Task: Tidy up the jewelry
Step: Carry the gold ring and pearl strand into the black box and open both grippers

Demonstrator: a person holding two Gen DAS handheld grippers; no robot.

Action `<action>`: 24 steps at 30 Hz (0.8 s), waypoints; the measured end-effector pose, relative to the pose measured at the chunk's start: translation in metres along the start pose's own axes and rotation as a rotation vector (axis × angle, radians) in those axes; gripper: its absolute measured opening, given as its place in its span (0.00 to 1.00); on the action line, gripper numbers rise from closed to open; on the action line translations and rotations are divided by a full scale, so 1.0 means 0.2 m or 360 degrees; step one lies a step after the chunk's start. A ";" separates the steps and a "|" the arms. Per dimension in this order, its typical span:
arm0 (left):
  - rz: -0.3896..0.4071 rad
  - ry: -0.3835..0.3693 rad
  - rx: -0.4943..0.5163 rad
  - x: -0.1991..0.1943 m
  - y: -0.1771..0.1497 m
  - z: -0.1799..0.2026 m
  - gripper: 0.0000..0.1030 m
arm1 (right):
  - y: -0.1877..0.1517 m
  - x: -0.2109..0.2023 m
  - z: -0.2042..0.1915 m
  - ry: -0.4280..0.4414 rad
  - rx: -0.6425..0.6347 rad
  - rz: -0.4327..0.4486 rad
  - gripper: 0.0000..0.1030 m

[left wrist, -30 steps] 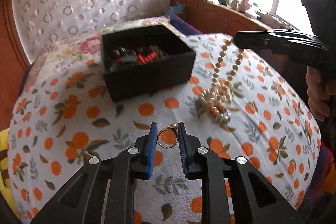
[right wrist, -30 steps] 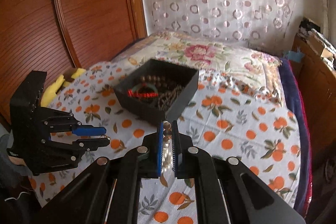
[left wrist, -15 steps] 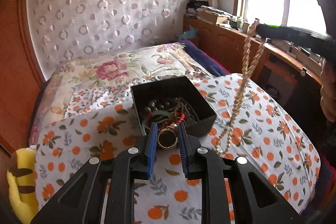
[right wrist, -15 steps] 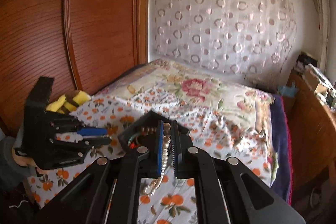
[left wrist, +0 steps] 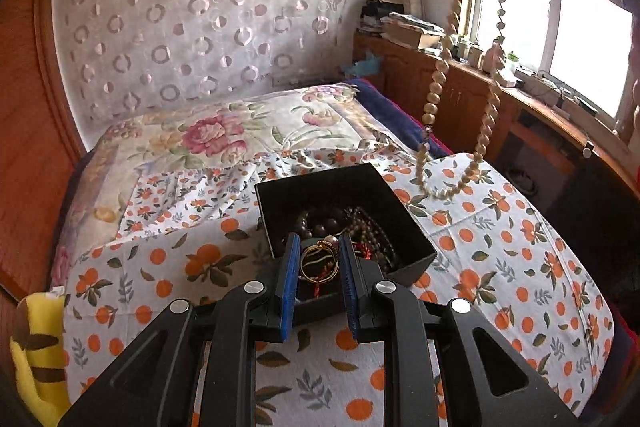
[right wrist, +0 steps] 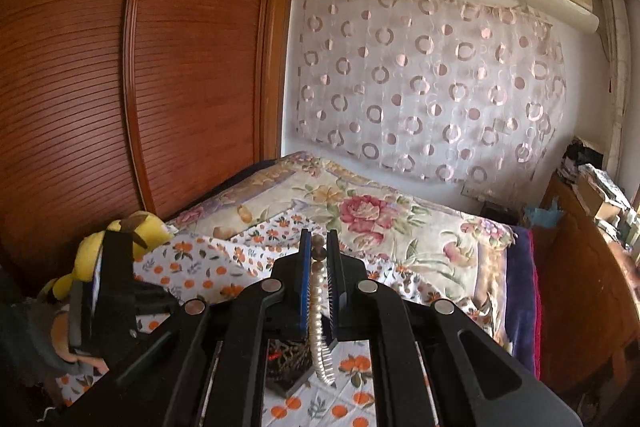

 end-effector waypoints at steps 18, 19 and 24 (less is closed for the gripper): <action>-0.0063 -0.0008 -0.0029 0.20 0.04 -0.03 0.18 | -0.45 0.45 -0.06 0.0142 0.0172 -0.0370 0.10; -0.0065 -0.0005 -0.0033 0.22 0.05 -0.03 0.18 | -0.47 0.45 -0.06 0.0146 0.0181 -0.0371 0.10; -0.0072 0.0025 -0.0037 0.29 0.09 -0.04 0.18 | -0.49 0.44 -0.06 0.0128 0.0192 -0.0368 0.18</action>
Point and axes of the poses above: each gripper's, at about its wrist camera, not at the fingertips, and x roughly the way its jaws point, z to its right, y to its top, the point moved 3 cm from there along x, roughly the way its jaws point, and after that the axes turned 2 degrees about y, right-handed, at the moved point
